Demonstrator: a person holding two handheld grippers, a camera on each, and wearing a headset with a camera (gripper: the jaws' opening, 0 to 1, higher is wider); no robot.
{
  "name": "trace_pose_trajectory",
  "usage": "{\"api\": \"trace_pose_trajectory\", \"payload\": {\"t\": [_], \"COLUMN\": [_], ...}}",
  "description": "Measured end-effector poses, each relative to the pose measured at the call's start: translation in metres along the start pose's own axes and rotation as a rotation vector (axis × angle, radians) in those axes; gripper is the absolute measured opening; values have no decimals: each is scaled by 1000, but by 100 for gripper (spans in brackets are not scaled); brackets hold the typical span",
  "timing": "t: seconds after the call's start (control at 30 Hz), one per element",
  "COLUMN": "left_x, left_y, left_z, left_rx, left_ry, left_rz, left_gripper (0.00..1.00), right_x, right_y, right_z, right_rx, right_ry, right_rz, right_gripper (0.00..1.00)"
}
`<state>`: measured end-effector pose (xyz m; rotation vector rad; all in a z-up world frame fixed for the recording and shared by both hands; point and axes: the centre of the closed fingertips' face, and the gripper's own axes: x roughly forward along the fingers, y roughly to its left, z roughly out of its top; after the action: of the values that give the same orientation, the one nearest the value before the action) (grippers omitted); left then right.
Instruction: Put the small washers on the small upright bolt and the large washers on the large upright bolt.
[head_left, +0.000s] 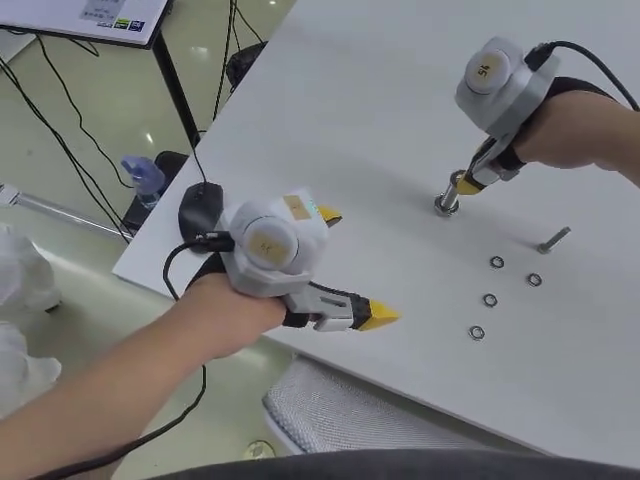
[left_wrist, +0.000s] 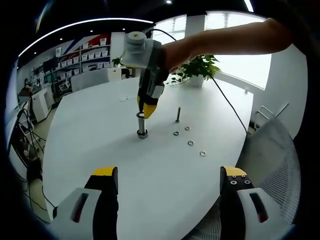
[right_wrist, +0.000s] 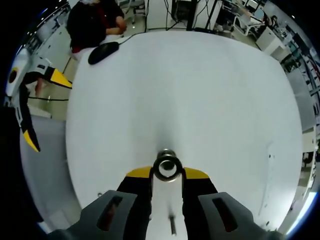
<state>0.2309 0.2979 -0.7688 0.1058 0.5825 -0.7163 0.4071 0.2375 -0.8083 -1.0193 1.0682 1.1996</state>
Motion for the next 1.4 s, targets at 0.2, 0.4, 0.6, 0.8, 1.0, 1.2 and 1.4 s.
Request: {"api": "trace_pose_trajectory", "payload": {"t": [0.2,0.4,0.6,0.8,1.0,1.2,1.4], "left_x": [-1,0,-1,-1,0,-1,-3], "left_y": [2,3,5,6,6,7,8], "left_z": [-2,-4,-3,-3,-3,-3,-4], "left_rx": [-4,-13,-20,-17,-18,-24,-21], "left_ry": [4,8,3,4,4,-3,3], "left_rz": [3,-1,0,-1,-1,0,2], "left_gripper": [83,83,82,82,81,81,81], "right_x": [8,12,14,21,26,32,40], "right_y": [-3,-2,-4,-3,0,5,7], "right_z": [0,0,0,-4,-5,-8,-11], "right_rx": [5,3,1,3,4,6,9], "right_ry": [12,22,28,38,46,51,59], "right_rz": [9,14,18,25,29,27,23], "right_gripper": [22,22,22,22,22,22,22]}}
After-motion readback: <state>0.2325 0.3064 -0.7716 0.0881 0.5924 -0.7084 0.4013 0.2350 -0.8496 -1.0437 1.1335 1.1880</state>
